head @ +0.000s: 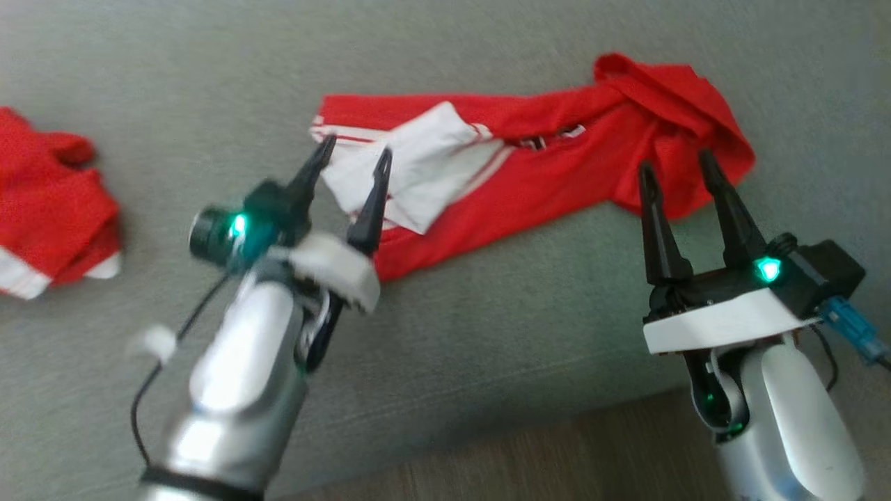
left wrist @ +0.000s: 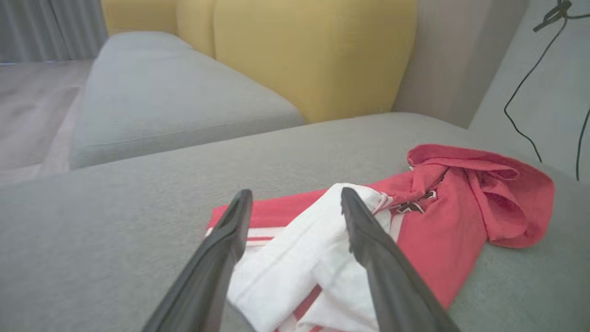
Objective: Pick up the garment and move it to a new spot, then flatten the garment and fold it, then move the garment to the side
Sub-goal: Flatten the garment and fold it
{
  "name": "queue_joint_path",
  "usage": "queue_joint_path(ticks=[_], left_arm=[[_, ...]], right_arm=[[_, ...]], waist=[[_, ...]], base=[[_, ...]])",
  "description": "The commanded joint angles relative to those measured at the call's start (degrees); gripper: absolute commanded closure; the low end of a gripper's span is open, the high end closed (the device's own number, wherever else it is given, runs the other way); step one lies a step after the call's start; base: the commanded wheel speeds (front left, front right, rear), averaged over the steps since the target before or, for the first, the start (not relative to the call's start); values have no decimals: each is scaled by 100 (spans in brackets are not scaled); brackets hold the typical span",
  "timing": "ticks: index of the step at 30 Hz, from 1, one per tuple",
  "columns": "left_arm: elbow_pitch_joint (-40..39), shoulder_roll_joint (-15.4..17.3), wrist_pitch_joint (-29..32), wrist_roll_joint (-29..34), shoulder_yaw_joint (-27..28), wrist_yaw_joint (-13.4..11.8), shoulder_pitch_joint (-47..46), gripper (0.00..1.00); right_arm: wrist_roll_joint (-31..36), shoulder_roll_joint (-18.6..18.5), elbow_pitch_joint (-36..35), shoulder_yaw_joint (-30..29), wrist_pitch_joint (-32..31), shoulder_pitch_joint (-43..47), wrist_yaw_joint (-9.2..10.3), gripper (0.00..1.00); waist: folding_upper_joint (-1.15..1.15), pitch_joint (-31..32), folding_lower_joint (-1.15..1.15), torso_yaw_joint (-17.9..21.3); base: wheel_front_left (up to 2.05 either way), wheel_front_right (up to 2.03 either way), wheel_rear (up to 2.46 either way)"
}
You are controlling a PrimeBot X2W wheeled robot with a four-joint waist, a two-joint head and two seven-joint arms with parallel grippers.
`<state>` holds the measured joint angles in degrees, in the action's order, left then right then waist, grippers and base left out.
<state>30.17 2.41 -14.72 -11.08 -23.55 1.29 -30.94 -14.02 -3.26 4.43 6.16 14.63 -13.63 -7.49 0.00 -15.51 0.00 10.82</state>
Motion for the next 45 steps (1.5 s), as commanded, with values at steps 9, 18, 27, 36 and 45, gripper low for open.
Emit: queue_joint_path(ticks=[9,18,27,36,45], left_arm=[[1279,50,-28,453,-463,291,-1461,0],[2225,83,-28,817,-778,148,-2062,0],[2269,188,-28,645,-581,-26,-2418,100],[2310,700,155,821,-639,182,-3458,100],[2967,1586,966,1365,-1119,533,-5074,100]], right_arm=[[-243,38,-259,336,37,-268,0,0],[-408,38,-293,422,37,-302,0,0],[-459,38,-250,447,37,-299,0,0],[-524,38,-237,624,37,-387,0,0],[-891,38,-492,1065,37,-717,0,0]], waist=[[0,-582,0,688],[0,-709,0,893],[0,-628,0,881],[0,-620,0,1002],[0,-1137,0,1519]], base=[[0,0,0],[0,0,0],[0,0,0],[0,0,0],[0,0,0]])
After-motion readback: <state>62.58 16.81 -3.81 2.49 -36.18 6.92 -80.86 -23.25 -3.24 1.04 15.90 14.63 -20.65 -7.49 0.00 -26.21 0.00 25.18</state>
